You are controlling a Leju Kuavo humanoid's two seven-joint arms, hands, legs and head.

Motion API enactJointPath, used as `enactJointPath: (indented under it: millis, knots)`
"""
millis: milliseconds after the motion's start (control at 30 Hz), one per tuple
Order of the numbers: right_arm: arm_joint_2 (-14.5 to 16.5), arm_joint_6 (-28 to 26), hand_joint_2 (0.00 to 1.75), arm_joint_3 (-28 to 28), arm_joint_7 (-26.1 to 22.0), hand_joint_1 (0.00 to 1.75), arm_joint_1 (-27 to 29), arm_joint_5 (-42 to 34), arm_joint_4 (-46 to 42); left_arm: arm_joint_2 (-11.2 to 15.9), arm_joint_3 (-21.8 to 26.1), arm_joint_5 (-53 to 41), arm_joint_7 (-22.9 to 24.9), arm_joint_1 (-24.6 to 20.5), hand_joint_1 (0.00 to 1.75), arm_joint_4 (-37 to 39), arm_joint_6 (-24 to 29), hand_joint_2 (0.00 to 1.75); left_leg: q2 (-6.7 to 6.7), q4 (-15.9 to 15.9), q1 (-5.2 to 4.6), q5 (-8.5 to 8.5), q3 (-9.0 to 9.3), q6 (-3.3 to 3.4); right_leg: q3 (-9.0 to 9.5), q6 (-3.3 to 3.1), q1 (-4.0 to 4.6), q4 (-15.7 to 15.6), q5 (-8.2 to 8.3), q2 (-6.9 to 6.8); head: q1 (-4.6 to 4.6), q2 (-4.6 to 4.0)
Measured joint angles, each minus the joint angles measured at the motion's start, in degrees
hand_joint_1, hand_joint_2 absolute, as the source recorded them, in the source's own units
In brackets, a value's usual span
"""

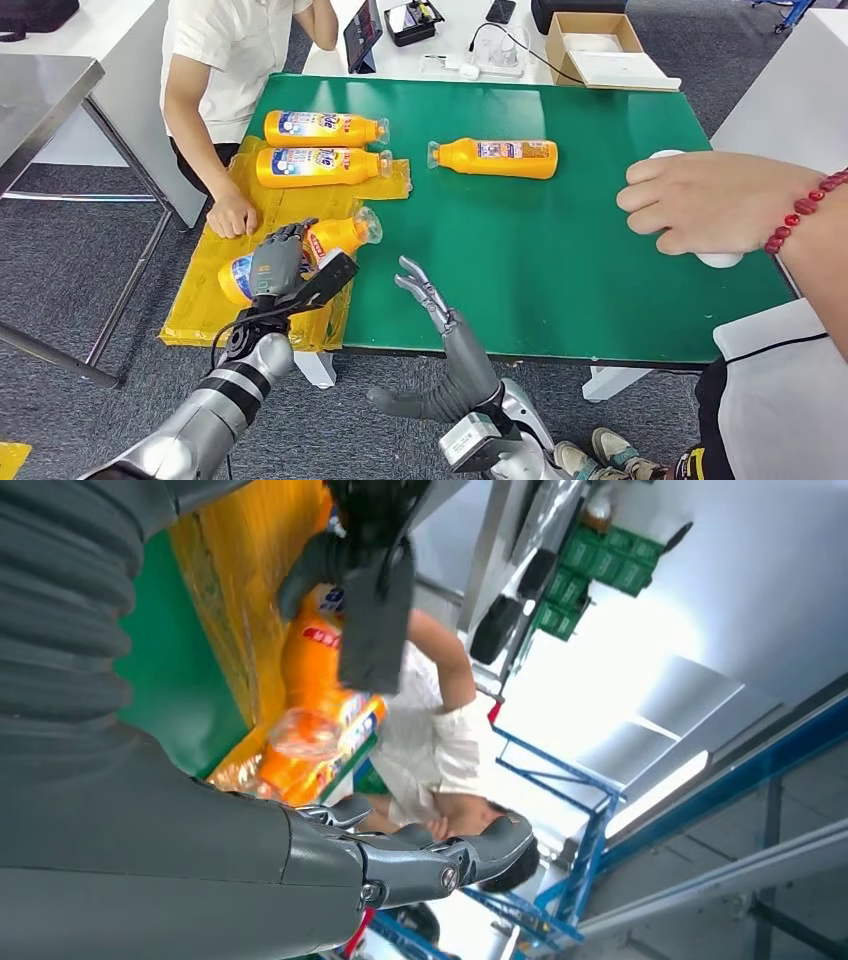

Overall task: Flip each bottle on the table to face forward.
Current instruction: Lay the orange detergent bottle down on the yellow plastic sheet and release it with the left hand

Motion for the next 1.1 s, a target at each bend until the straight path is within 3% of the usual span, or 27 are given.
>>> enactJointPath:
  millis: [133, 267, 433, 1100]
  knots:
    - [0.52, 0.45, 1.75, 0.73, 0.00, 0.00, -0.81, -0.18, 1.25, -0.11, 0.00, -4.87, 5.52, -4.59, 1.75, 7.96, -3.07, 1.75, 0.00, 0.00, 0.00, 0.01, 0.01, 0.00, 0.00, 0.00, 0.00, 0.03, 0.01, 0.00, 0.00, 0.00]
    - [0.81, 0.73, 1.75, 1.06, 0.00, 0.00, -1.30, -0.50, 2.19, -0.16, -0.02, -7.38, 7.51, -7.47, 1.75, 12.53, -6.53, 1.75, 0.00, 0.00, 0.00, 0.02, 0.01, -0.01, 0.01, 0.00, 0.00, 0.05, 0.01, 0.00, 0.00, 0.00]
    - [1.05, 0.92, 1.75, 1.08, 0.00, 0.00, -1.50, -0.87, 3.13, -0.26, -0.33, -9.25, 7.86, -9.14, 1.75, 15.39, -9.23, 1.75, 0.00, 0.00, 0.00, 0.01, 0.01, -0.01, -0.01, 0.00, 0.00, 0.05, 0.00, 0.00, 0.00, 0.00]
    - [1.15, 0.97, 1.75, 1.10, 0.00, 0.00, -1.72, -0.99, 4.61, -0.31, -1.42, -9.31, 7.86, -10.19, 1.75, 17.65, -9.46, 1.75, 0.00, 0.00, 0.00, 0.02, 0.02, -0.01, 0.00, 0.00, 0.00, 0.06, 0.00, 0.00, 0.01, 0.00]
